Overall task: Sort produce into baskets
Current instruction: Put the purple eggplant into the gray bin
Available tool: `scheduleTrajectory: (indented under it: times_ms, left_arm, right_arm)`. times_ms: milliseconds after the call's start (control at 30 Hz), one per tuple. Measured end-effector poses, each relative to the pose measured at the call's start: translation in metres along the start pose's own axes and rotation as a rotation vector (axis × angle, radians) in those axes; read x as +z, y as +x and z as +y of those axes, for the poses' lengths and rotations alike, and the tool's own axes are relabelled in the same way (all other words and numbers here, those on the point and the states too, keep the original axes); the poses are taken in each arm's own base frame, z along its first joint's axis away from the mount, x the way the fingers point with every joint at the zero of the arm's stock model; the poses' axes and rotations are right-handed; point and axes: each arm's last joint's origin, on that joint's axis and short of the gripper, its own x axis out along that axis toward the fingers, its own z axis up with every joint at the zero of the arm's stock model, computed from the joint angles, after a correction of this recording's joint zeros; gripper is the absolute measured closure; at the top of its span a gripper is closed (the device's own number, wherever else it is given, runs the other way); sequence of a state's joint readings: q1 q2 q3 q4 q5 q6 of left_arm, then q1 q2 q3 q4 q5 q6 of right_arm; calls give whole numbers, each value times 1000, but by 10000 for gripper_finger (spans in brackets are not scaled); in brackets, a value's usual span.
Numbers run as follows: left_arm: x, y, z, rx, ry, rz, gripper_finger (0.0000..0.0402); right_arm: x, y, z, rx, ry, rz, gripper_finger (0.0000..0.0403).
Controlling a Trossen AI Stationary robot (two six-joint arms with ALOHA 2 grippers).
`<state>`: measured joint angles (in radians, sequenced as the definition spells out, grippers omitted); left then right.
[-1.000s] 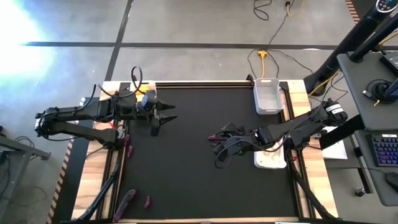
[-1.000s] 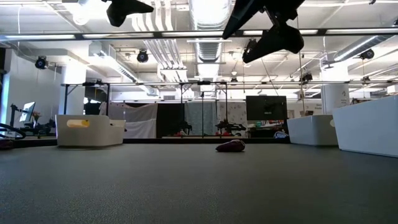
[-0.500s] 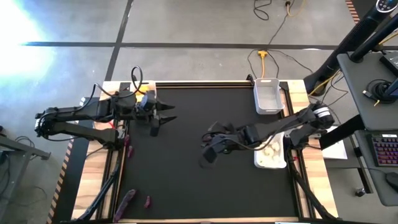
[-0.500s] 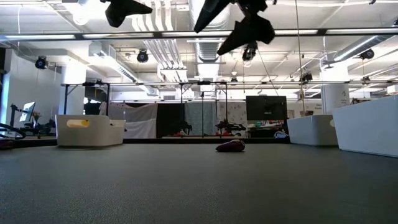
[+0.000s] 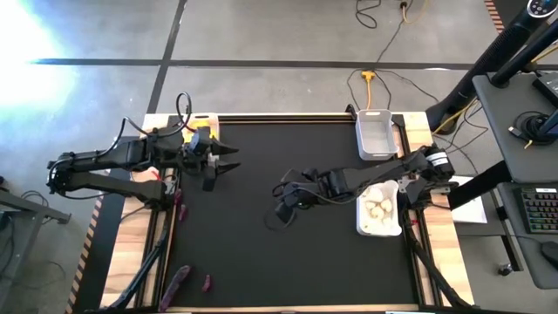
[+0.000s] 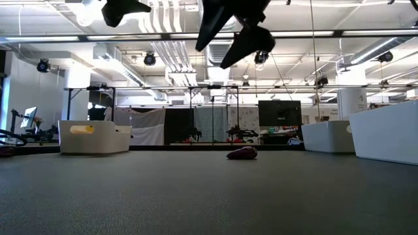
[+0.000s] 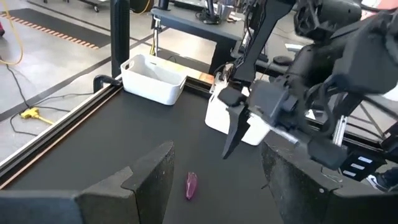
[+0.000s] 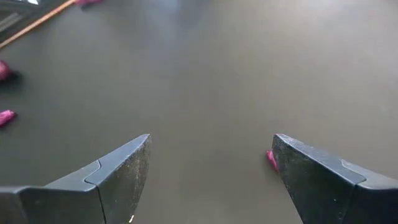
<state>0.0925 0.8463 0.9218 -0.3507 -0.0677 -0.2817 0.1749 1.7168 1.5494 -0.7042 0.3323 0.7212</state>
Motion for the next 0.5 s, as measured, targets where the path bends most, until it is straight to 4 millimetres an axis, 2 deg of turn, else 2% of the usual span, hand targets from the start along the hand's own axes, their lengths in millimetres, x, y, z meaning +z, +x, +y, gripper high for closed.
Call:
scheduleTrajectory:
  times_ms: [333, 500]
  left_arm:
    - [-3, 0, 1, 10, -13, 35, 178]
    - [-5, 2, 1, 16, -12, 54, 178]
  right_arm:
    - [8, 21, -16, -2, -12, 69, 78]
    - [5, 41, -20, 17, -173, 131, 78]
